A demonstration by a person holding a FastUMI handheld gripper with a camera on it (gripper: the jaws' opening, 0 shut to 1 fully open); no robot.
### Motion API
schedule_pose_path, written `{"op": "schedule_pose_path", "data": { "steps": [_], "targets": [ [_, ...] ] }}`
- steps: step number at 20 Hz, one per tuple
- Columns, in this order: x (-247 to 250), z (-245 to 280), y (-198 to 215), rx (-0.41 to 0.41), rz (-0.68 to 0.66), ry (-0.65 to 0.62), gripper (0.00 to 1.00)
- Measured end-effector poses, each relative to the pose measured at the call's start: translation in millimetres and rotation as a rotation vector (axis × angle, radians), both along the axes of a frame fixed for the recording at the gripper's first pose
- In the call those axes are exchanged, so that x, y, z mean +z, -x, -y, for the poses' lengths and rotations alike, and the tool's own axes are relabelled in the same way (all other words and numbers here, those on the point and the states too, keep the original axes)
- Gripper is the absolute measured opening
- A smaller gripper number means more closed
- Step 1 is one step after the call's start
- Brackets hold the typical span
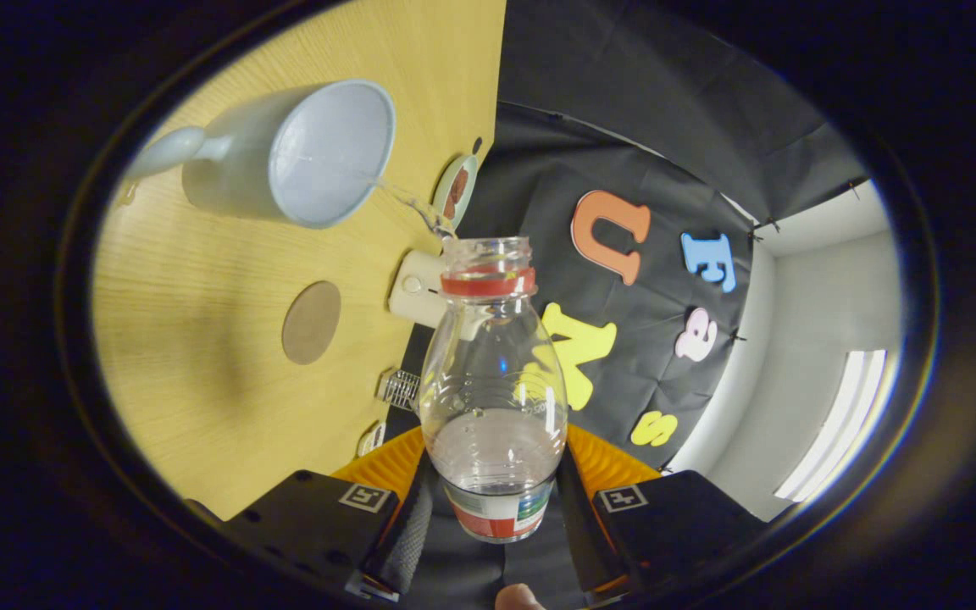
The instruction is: Take the bottle from table, then pour the juice into the cup, finally place the bottle on the coaster
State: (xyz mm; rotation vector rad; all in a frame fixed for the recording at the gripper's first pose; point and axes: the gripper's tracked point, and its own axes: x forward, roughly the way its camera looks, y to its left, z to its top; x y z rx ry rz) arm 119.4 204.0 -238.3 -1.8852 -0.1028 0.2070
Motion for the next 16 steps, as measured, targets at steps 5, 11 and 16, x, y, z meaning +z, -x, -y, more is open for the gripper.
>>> {"op": "schedule_pose_path", "data": {
  "steps": [5,11,16],
  "targets": [
    [6,-2,-3,0.008,0.007,0.032,0.74],
    [13,-7,-3,0.017,0.015,0.056,0.74],
    [18,-10,-5,0.028,0.026,0.083,0.74]
  ]
}}
